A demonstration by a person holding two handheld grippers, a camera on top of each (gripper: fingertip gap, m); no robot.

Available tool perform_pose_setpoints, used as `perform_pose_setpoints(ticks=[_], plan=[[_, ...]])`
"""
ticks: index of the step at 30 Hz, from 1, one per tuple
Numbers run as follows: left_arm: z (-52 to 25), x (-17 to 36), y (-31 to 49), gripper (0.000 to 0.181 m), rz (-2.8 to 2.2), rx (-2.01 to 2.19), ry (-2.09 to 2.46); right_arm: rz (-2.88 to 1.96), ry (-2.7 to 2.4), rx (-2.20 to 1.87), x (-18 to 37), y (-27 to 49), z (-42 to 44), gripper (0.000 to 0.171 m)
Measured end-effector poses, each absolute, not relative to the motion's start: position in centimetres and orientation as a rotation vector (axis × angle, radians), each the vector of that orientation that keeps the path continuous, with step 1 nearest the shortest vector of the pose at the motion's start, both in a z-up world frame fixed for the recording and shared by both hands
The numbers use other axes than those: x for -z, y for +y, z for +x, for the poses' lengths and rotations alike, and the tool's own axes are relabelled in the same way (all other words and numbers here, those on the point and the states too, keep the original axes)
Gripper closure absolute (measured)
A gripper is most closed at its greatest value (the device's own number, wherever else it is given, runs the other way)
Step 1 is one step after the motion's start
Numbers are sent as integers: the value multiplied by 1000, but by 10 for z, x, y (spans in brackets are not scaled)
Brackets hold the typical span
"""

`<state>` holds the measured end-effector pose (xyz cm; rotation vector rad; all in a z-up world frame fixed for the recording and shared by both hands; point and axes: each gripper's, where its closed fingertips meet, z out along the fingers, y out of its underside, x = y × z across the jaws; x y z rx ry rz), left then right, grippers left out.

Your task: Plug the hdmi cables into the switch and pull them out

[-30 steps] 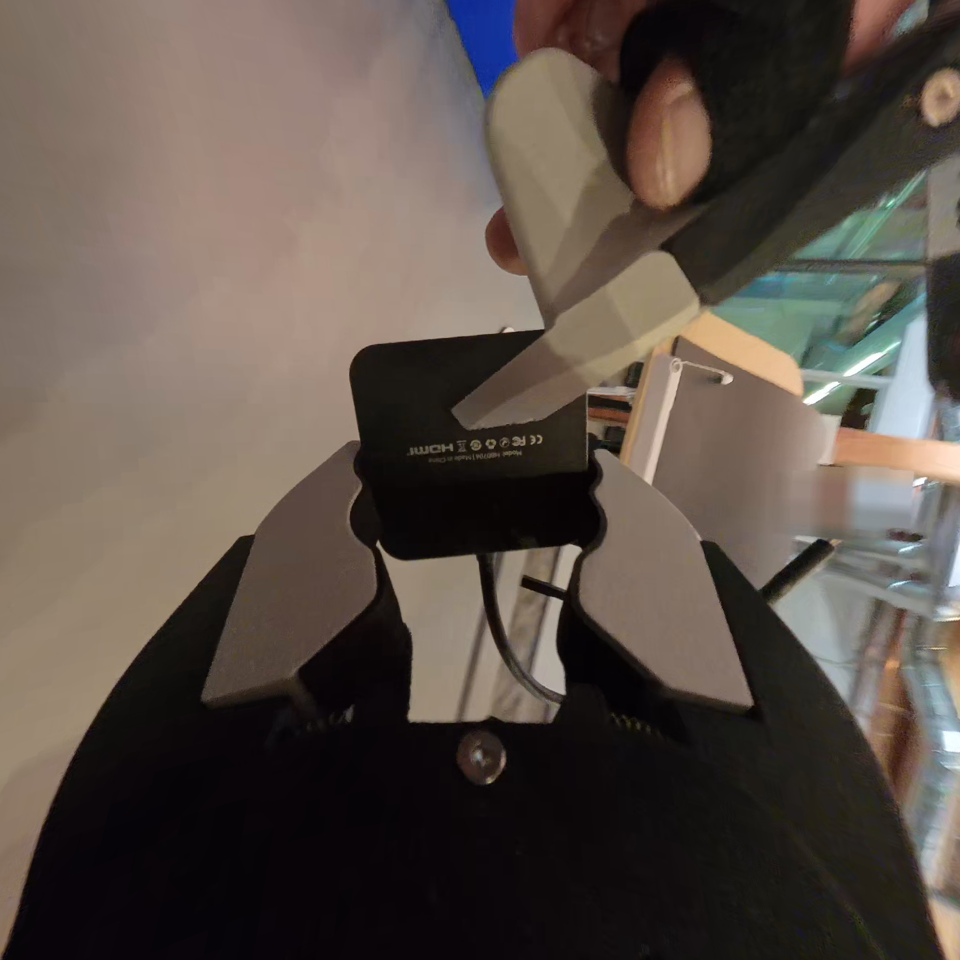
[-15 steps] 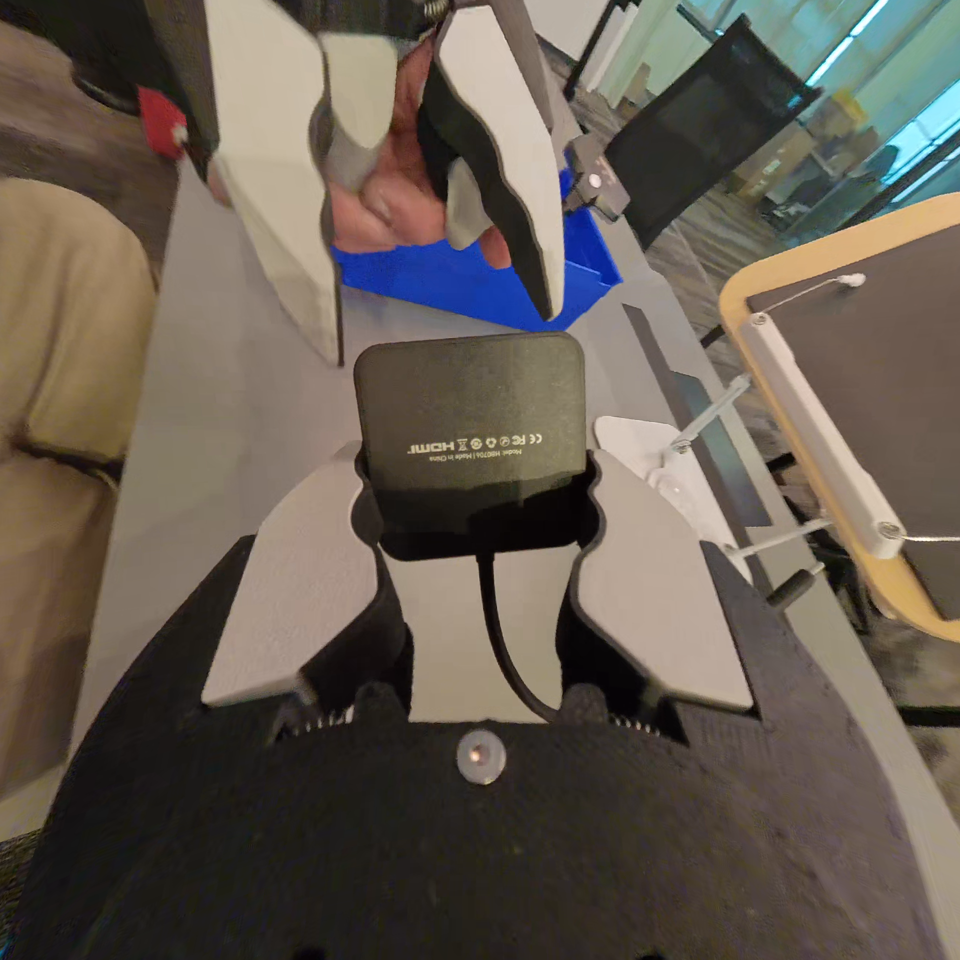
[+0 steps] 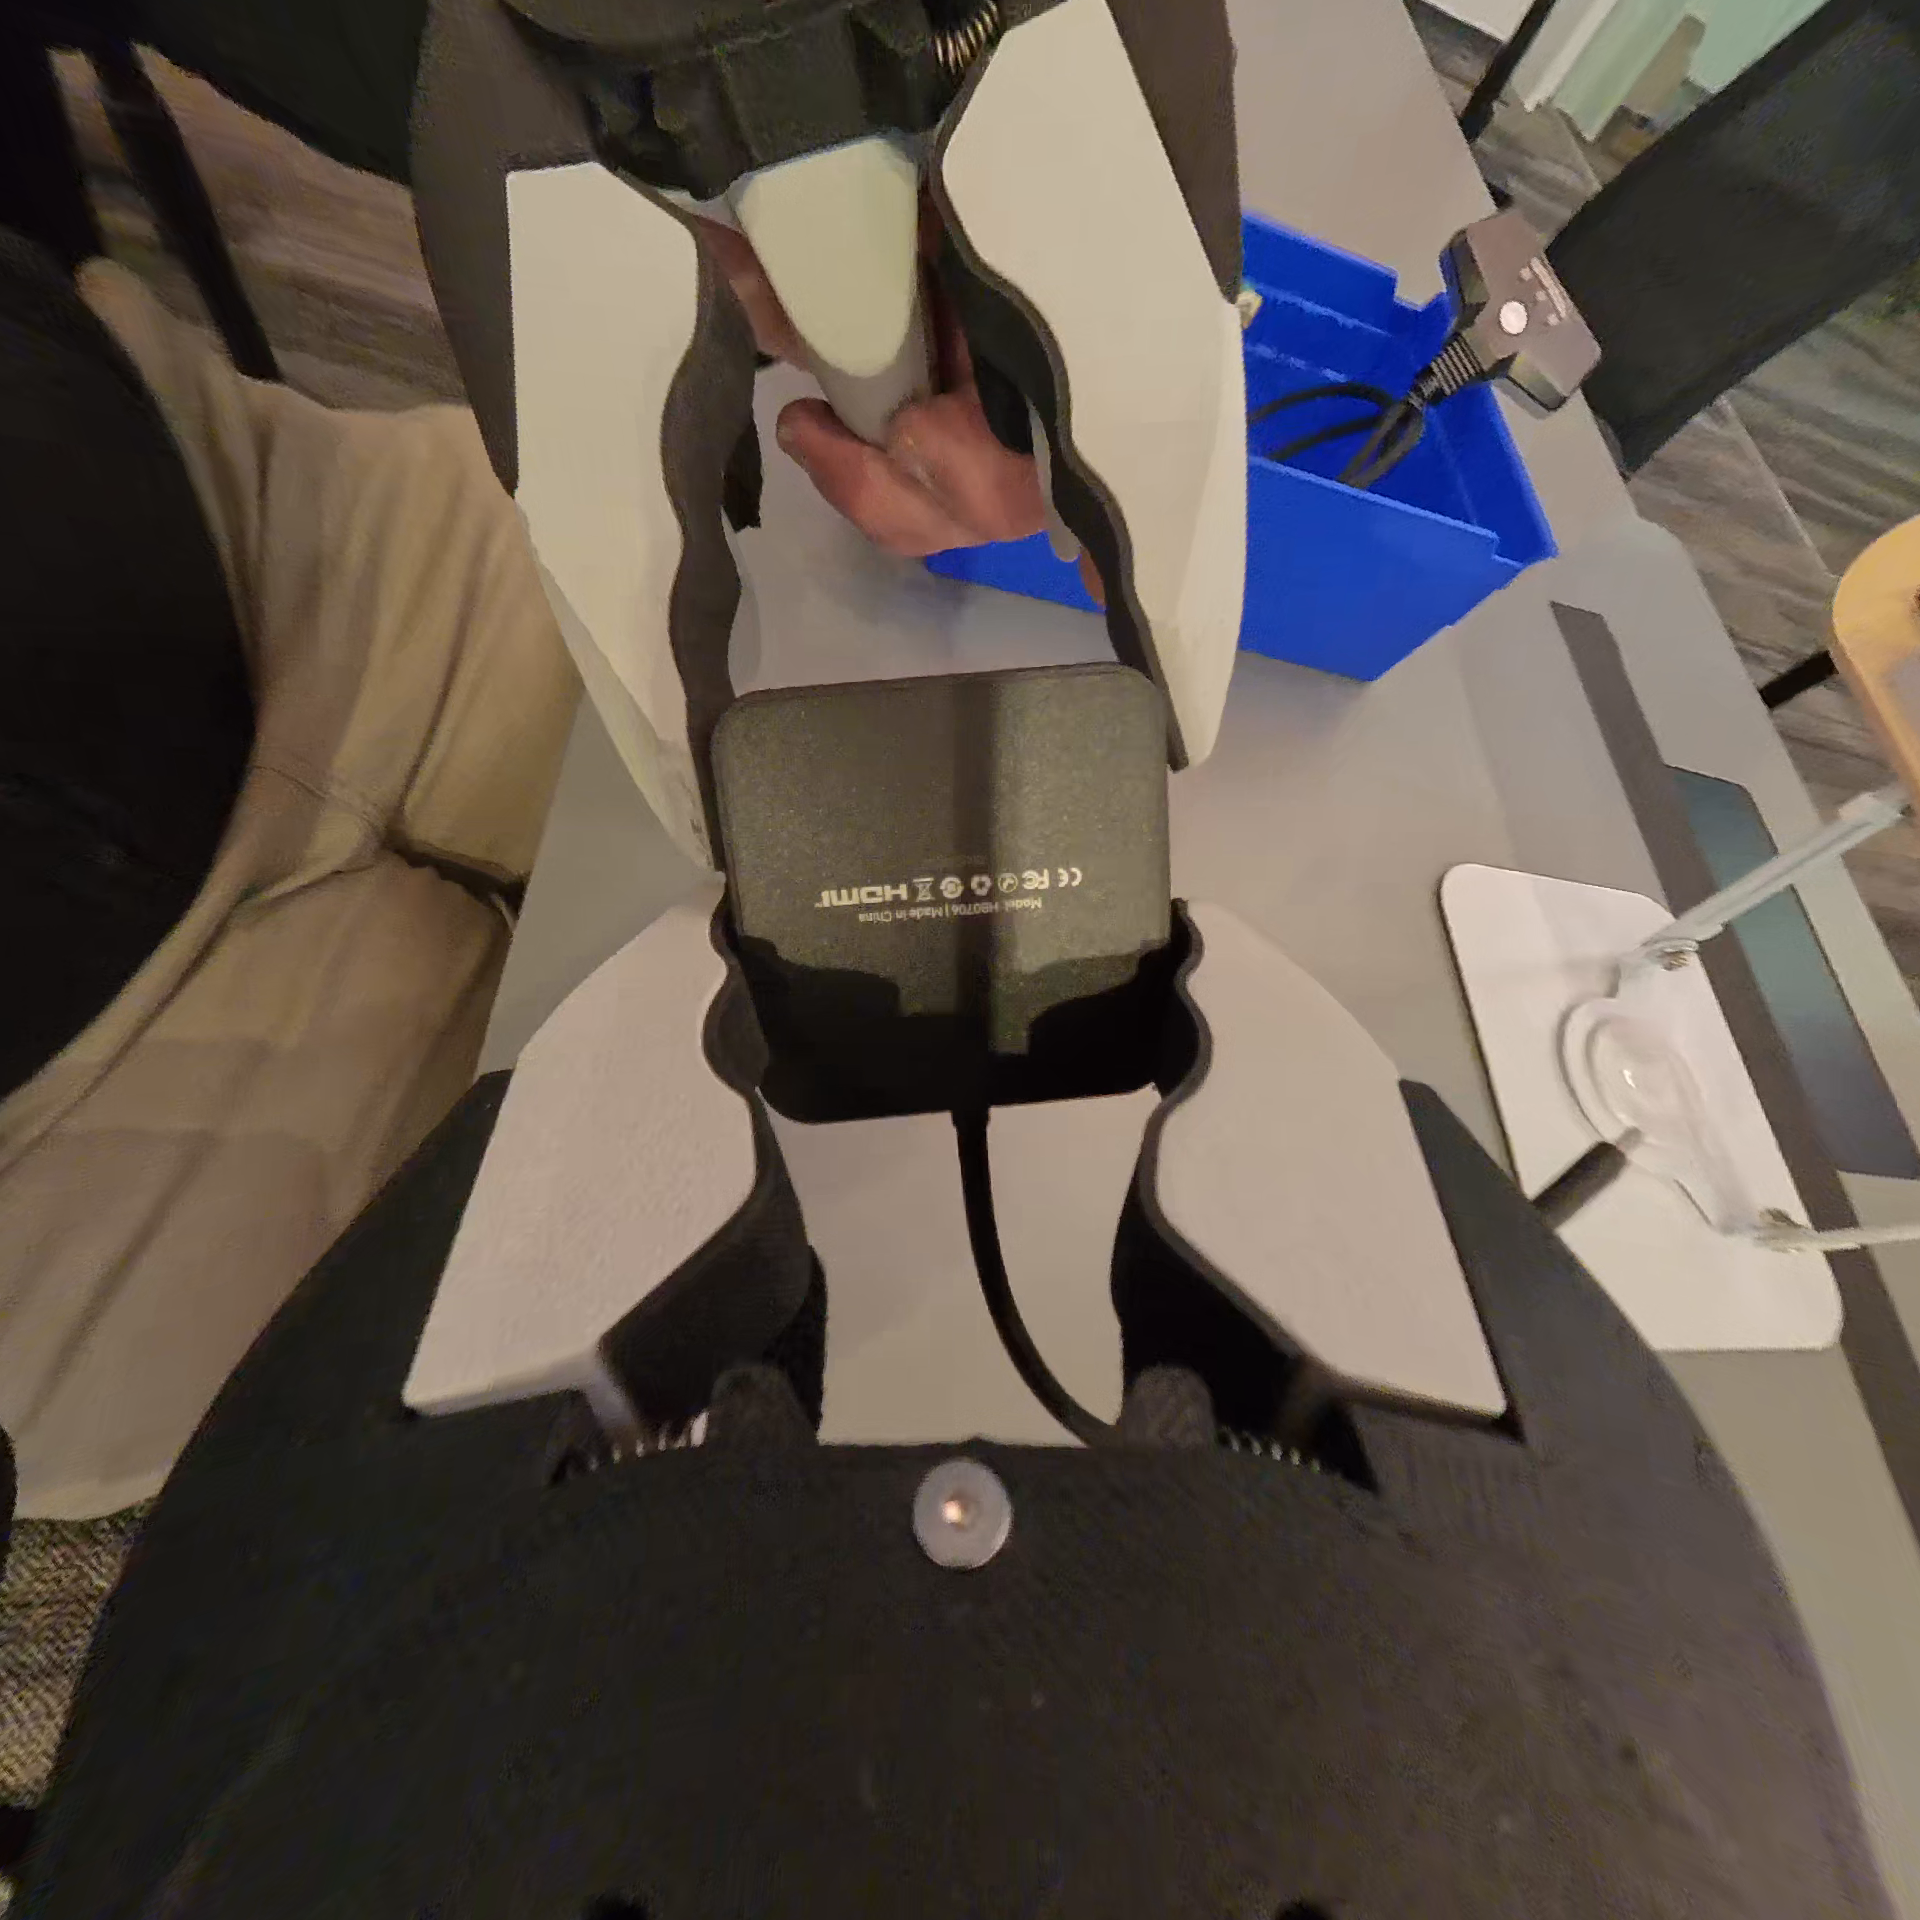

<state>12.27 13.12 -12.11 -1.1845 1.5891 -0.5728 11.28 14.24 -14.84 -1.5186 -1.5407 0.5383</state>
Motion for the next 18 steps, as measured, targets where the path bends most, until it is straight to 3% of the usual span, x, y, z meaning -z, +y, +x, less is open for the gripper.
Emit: perform_pose_setpoints(ticks=[6,13,18], plan=[[121,104,128,117,-1143,581,1552,-1462,-1494,-735,138,135,116,98],[116,104,129,110,-1492,1150,1358,-1423,-1709,-406,148,134,121,98],[122,120,132,121,-1714,1408,1299,-1348,-1949,-88,163,131,115,98]])
